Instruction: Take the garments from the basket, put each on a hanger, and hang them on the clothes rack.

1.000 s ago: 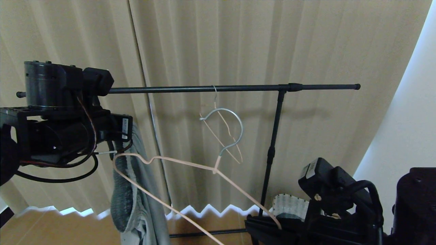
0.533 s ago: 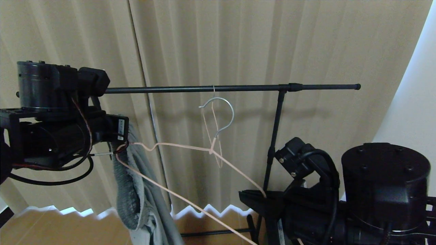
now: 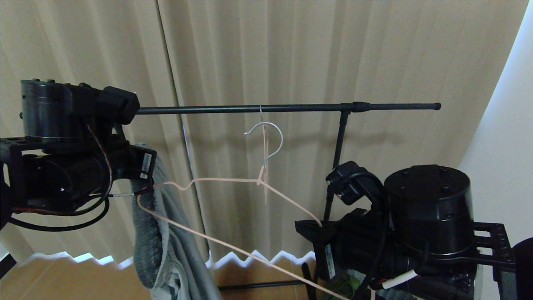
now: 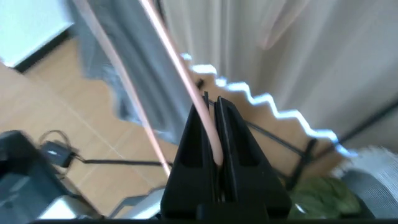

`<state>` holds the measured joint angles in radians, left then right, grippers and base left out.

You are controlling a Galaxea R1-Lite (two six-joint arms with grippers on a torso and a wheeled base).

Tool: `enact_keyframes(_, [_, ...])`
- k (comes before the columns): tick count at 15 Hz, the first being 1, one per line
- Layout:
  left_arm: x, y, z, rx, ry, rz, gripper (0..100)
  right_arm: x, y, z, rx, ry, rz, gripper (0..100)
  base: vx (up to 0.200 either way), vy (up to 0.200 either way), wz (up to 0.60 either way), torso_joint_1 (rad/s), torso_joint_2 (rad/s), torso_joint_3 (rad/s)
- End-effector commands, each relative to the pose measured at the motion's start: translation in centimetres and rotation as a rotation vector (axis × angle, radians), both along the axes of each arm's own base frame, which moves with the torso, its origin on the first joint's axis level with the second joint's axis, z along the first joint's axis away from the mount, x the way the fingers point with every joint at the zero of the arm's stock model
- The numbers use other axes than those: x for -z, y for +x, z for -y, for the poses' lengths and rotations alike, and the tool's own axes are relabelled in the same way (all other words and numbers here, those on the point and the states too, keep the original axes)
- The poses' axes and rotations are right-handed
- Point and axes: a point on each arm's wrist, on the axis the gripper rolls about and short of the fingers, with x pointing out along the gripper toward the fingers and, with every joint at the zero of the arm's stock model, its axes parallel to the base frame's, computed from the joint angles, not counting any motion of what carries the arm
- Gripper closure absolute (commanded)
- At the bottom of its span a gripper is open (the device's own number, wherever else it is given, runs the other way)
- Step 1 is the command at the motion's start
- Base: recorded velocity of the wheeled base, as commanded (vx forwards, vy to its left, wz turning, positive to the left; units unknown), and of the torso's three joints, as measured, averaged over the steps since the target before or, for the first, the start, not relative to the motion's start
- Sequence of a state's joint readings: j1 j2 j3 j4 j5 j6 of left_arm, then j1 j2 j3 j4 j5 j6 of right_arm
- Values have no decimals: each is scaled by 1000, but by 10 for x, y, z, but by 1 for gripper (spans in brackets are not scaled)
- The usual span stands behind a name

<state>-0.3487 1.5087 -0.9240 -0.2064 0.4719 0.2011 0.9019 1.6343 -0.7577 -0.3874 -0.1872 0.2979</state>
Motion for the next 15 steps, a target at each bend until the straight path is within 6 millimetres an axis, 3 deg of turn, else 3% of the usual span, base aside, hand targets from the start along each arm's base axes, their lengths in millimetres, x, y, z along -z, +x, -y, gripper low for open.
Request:
enact_keyframes(1, [-3, -3, -1, 10, 24, 8, 100, -1, 9, 6, 42, -6, -6, 100, 0, 0, 0, 0, 0, 0])
enact_keyframes(8, [-2, -3, 0, 64, 203, -22, 100, -14, 32, 9, 130, 26, 29, 100, 0, 0, 0, 0, 0, 0])
enact_keyframes(11, [-3, 3, 7, 38, 222, -21, 100, -18, 33, 6, 128, 41, 42, 100, 0, 0, 0, 0, 0, 0])
enact_keyframes(15, [-4, 25, 16, 15, 166, -12, 100, -22, 24, -6, 76, 50, 48, 100, 0, 0, 0, 0, 0, 0])
